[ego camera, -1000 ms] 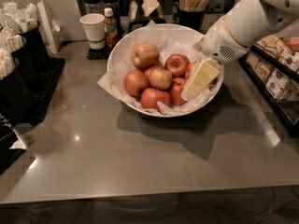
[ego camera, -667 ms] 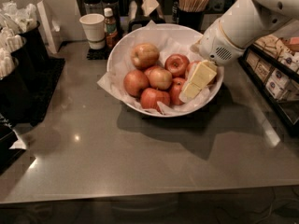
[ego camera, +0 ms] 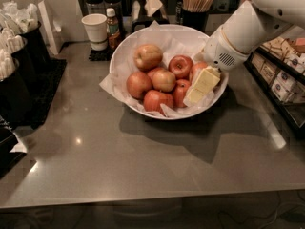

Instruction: Pick apple from white bowl

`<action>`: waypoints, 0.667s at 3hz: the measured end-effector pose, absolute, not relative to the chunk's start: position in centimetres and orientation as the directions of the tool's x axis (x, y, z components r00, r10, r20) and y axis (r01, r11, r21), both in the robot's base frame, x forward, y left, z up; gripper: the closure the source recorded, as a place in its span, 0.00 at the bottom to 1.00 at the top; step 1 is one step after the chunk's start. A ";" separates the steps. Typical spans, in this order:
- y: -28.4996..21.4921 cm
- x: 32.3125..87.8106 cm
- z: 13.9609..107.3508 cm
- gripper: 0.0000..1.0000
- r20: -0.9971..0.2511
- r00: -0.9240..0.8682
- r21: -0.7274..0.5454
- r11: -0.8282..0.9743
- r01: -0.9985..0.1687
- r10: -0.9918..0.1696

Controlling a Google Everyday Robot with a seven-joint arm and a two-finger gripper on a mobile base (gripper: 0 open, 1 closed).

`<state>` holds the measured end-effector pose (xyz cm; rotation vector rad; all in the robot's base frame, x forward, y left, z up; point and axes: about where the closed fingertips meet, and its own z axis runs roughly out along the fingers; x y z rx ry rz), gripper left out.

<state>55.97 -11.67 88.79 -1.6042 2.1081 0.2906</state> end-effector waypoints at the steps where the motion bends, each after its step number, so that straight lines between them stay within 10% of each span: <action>1: -11.9 56.1 88.3 0.33 -0.473 -0.212 -0.112 0.296 -0.948 -0.855; 2: -12.0 56.1 88.2 0.56 -0.468 -0.212 -0.113 0.296 -0.948 -0.858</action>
Offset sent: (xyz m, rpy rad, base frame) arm 0.0049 -0.0078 -0.0124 -0.0382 0.0099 -0.0110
